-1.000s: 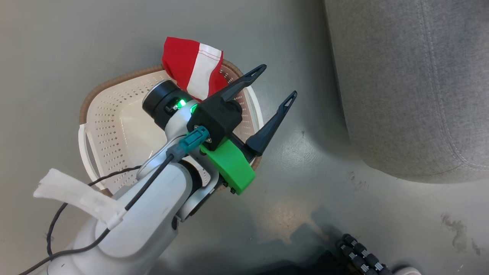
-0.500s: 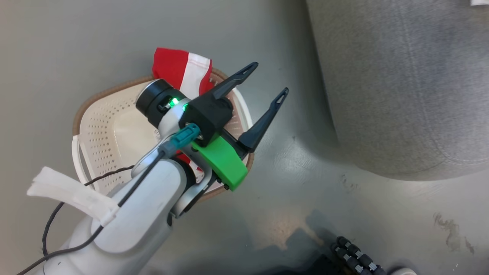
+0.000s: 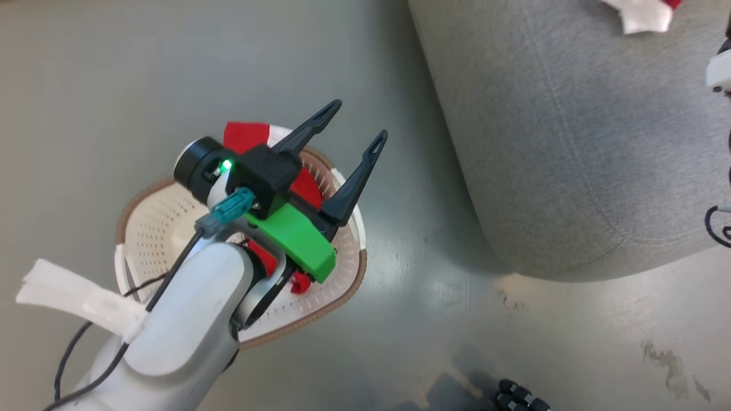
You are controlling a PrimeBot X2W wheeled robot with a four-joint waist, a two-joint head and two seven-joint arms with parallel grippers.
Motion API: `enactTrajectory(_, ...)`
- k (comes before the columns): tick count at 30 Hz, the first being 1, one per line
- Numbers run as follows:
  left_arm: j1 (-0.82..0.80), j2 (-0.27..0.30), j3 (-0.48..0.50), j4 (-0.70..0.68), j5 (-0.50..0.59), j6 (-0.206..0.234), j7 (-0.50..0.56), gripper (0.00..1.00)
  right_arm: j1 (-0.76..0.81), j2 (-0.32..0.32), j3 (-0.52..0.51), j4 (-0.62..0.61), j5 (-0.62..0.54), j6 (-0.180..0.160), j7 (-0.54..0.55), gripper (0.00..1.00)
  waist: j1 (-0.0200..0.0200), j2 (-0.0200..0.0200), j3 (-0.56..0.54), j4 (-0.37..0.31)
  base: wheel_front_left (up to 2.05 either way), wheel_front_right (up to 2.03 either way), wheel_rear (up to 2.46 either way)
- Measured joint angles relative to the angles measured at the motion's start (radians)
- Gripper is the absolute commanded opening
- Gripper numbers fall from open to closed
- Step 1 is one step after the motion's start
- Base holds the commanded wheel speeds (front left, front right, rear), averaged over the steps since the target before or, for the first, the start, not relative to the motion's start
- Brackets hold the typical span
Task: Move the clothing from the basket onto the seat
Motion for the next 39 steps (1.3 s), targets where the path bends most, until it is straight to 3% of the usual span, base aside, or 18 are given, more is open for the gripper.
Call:
enactTrajectory(7,0.047,-0.005,0.025,0.045,-0.038,0.002,-0.054,1.0,0.049,0.042,-0.023,-0.059,0.005,0.009,0.0,1.0,0.0,0.0,-0.093,0.001,0.0,0.0,0.0)
enactTrajectory(14,0.118,-0.007,0.071,0.098,-0.061,0.03,-0.109,1.0,0.129,0.089,0.017,-0.098,-0.009,0.033,0.0,1.0,0.0,0.0,-0.187,0.026,0.0,0.0,0.0)
enactTrajectory(23,0.247,-0.005,0.127,0.163,-0.11,0.073,-0.143,1.0,0.267,0.182,0.092,-0.139,-0.028,0.045,0.0,1.0,0.0,0.0,-0.32,0.096,0.0,0.0,0.0)
enactTrajectory(33,0.373,0.021,0.208,0.192,-0.119,0.142,-0.154,1.0,0.433,0.233,0.137,-0.16,-0.062,0.051,0.0,1.0,-0.0001,-0.0001,-0.454,0.176,0.0,0.0,0.0)
enactTrajectory(39,0.444,0.045,0.259,0.185,-0.119,0.16,-0.16,1.0,0.514,0.236,0.167,-0.197,-0.087,0.05,0.0,1.0,-0.0001,0.0,-0.516,0.221,0.0,0.0,0.0)
